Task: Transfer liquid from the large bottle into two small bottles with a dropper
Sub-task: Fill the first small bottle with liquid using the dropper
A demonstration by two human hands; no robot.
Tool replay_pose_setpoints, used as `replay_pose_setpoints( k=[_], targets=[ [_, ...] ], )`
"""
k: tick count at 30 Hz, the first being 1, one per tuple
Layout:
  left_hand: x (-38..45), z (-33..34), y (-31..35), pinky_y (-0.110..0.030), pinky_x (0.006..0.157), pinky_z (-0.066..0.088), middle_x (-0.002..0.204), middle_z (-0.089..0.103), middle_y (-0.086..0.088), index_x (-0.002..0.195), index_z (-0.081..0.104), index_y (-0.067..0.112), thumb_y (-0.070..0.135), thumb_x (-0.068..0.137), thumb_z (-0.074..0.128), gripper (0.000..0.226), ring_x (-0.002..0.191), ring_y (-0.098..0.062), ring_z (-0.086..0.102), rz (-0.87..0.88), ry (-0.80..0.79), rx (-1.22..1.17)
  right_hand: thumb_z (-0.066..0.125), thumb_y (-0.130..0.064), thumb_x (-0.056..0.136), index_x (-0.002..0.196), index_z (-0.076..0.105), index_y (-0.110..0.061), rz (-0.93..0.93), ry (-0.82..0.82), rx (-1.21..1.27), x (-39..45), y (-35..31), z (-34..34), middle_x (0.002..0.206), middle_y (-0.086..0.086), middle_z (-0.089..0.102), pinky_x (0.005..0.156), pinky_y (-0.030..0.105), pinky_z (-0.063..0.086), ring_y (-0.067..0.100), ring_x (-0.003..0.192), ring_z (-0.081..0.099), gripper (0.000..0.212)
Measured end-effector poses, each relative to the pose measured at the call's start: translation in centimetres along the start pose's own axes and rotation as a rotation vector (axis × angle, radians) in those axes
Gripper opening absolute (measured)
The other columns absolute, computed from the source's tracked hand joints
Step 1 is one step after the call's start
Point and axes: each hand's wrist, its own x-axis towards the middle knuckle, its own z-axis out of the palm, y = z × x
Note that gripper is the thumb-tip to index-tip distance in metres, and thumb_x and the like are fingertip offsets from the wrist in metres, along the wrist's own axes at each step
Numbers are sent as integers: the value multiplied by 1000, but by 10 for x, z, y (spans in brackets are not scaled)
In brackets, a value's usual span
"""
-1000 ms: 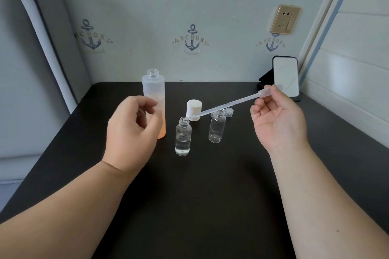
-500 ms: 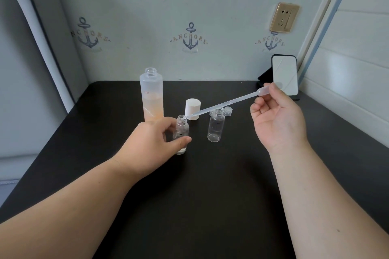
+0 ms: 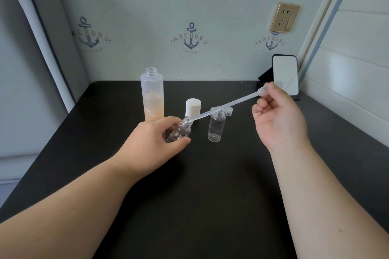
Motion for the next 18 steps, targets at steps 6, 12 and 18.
replay_pose_setpoints(
  k=[6, 12, 18],
  targets=[
    [0, -1, 2, -11, 66, 45, 93, 61, 30, 101, 65, 44, 50, 81, 70, 21, 78, -4, 60, -7, 5, -3, 65, -9, 94, 69, 76, -16, 5, 14, -7, 0, -1, 0, 75, 0, 67, 57, 19, 44, 10, 57, 53, 28],
    [-2, 0, 2, -14, 66, 45, 91, 61, 27, 101, 67, 41, 46, 82, 73, 21, 76, -6, 59, -16, 10, -2, 66, -7, 94, 69, 76, -16, 6, 12, -9, 0, -1, 0, 74, 0, 66, 57, 18, 41, 9, 56, 51, 28],
    [-1, 0, 2, -19, 67, 48, 89, 62, 22, 102, 66, 44, 49, 81, 71, 23, 75, -7, 60, -25, 10, -13, 67, -6, 93, 69, 77, -17, -1, 8, -16, 0, -2, -2, 75, 0, 67, 56, 17, 41, 8, 55, 51, 29]
  ],
)
